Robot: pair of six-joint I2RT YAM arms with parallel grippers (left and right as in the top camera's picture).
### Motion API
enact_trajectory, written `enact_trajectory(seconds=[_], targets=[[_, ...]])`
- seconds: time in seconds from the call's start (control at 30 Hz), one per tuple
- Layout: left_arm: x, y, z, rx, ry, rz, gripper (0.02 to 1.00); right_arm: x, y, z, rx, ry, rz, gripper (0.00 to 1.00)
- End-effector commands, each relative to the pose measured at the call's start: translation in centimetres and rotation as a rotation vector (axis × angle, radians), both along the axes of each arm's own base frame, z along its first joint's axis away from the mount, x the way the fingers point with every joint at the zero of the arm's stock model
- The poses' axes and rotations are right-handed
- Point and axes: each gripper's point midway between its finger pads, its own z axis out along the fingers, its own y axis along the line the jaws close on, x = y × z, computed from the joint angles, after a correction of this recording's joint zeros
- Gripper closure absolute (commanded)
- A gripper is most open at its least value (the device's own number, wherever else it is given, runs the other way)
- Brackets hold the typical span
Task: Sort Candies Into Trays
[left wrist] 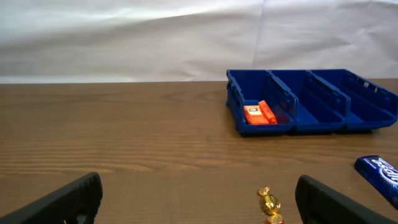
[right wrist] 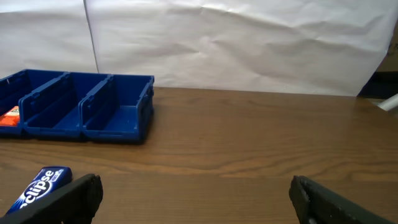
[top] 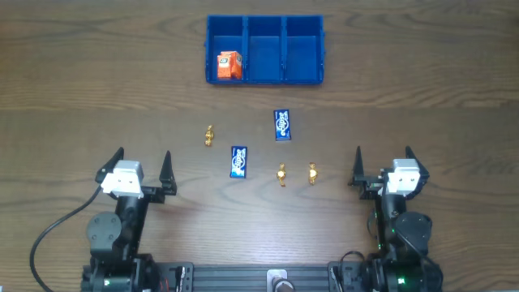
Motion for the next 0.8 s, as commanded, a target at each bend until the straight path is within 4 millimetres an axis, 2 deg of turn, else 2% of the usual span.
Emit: enact_trajectory(seconds=[0.03, 0.8], targets=[[-0.13, -0.27, -1.52, 0.012, 0.044, -0.020, 0.020, -0.01, 0.07, -0.15, -0.012, 0.004, 0.004, 0.003], [-0.13, -0.27, -1.52, 0.012, 0.044, -0.020, 0.020, 0.00, 0.07, 0.11, -0.012, -0.006, 0.004, 0.003]])
